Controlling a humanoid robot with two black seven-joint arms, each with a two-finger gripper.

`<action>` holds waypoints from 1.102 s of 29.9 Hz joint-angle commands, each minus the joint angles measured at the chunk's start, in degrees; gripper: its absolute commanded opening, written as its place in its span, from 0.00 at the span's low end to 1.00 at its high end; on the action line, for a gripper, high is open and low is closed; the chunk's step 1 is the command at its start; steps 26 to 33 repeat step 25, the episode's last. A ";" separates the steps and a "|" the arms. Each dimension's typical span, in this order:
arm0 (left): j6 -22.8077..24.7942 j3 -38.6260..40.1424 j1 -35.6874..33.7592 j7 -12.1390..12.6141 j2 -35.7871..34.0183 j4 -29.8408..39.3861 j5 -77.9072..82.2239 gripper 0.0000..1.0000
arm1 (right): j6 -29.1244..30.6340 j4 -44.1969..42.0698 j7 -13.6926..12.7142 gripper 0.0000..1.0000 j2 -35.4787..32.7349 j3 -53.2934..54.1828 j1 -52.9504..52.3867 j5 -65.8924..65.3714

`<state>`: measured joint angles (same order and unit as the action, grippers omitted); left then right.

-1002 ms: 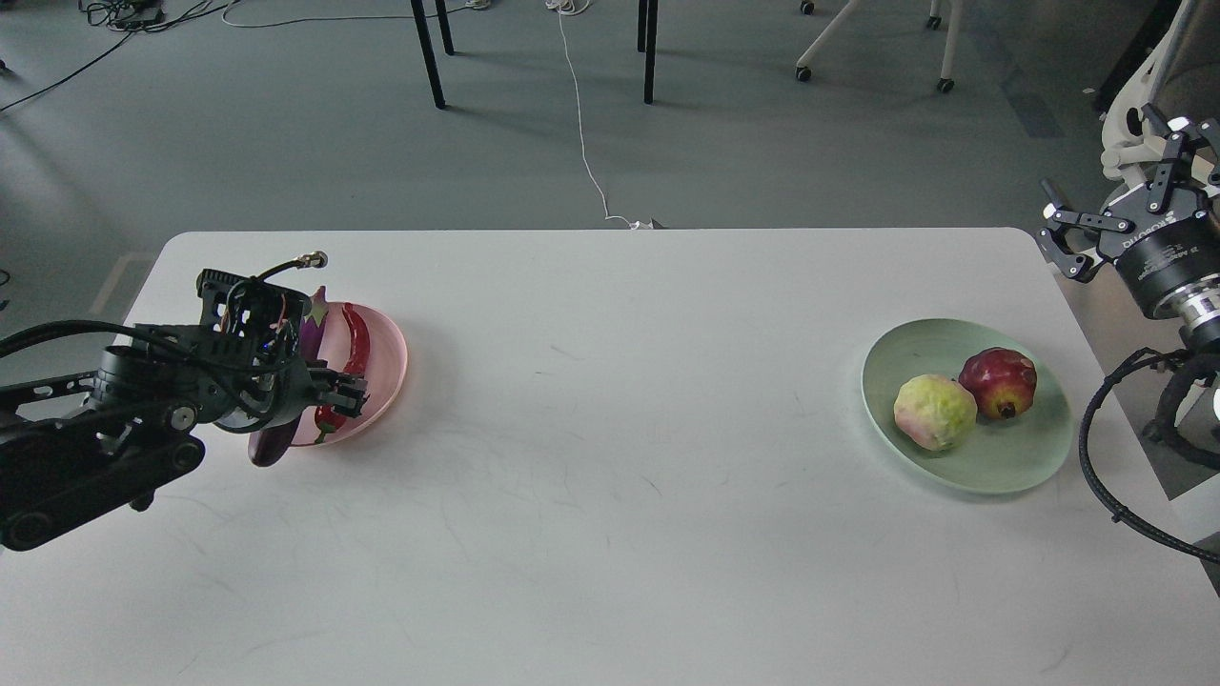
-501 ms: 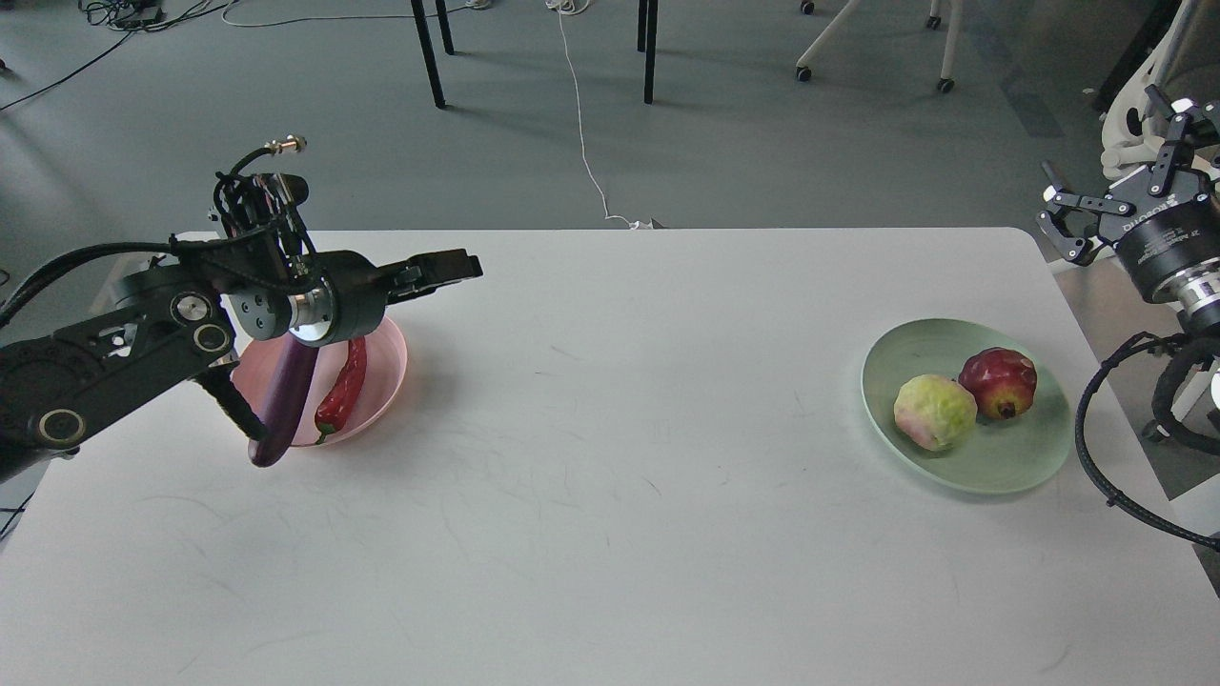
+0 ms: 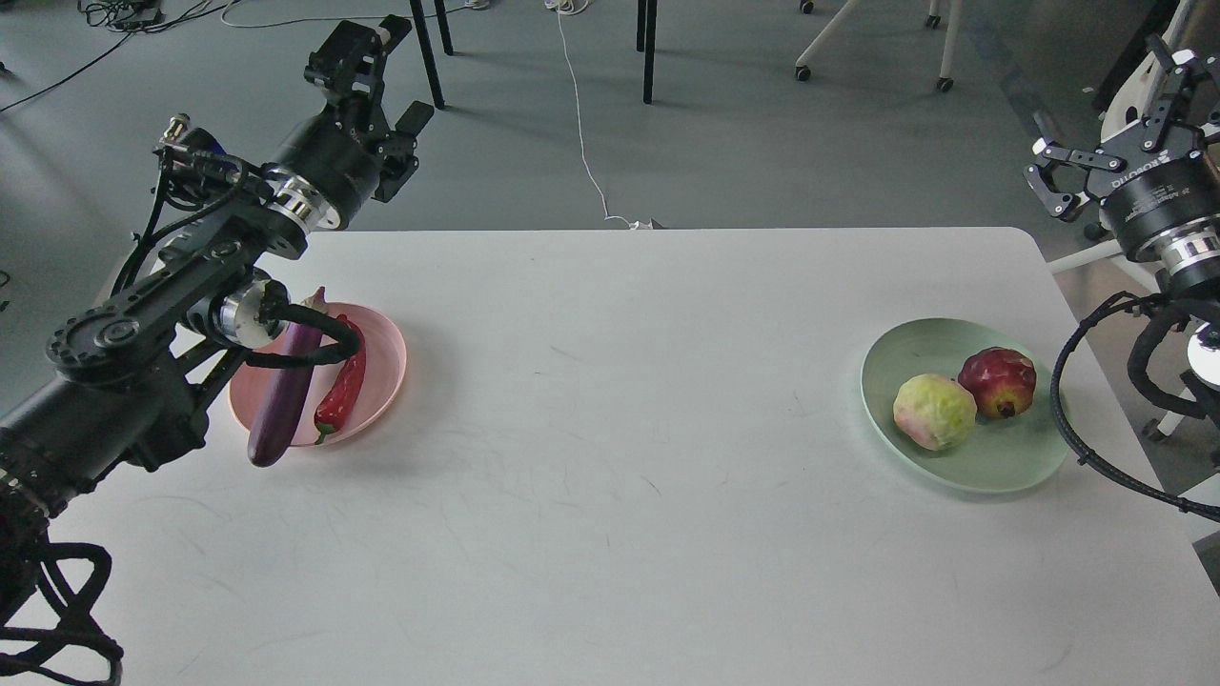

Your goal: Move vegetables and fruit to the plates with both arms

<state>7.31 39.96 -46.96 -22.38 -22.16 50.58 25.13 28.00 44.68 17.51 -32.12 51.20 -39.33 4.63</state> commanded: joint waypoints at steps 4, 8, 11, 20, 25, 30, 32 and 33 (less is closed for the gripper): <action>10.52 0.29 -0.41 -1.00 0.46 -5.83 -15.09 0.98 | 0.00 -0.65 -0.10 0.99 6.28 3.11 -0.40 0.12; 16.59 0.29 -0.32 -1.09 0.81 -10.06 -21.60 0.98 | 0.00 -3.98 -0.45 0.99 7.77 3.81 -1.54 0.47; 18.79 0.21 0.46 -1.00 2.30 -12.60 -26.35 0.98 | -0.66 -5.92 -0.81 0.99 10.76 4.08 -2.42 1.26; 18.80 -0.76 3.37 0.23 3.18 -14.63 -27.94 0.98 | -0.31 -7.76 -0.98 0.99 12.00 3.11 -1.72 1.44; 18.36 -0.67 4.95 1.90 3.27 -14.63 -27.94 0.98 | -0.14 -7.15 -0.81 0.99 11.73 2.94 -1.81 1.35; 18.36 -0.67 4.95 1.90 3.27 -14.63 -27.94 0.98 | -0.14 -7.15 -0.81 0.99 11.73 2.94 -1.81 1.35; 18.36 -0.67 4.95 1.90 3.27 -14.63 -27.94 0.98 | -0.14 -7.15 -0.81 0.99 11.73 2.94 -1.81 1.35; 18.36 -0.67 4.95 1.90 3.27 -14.63 -27.94 0.98 | -0.14 -7.15 -0.81 0.99 11.73 2.94 -1.81 1.35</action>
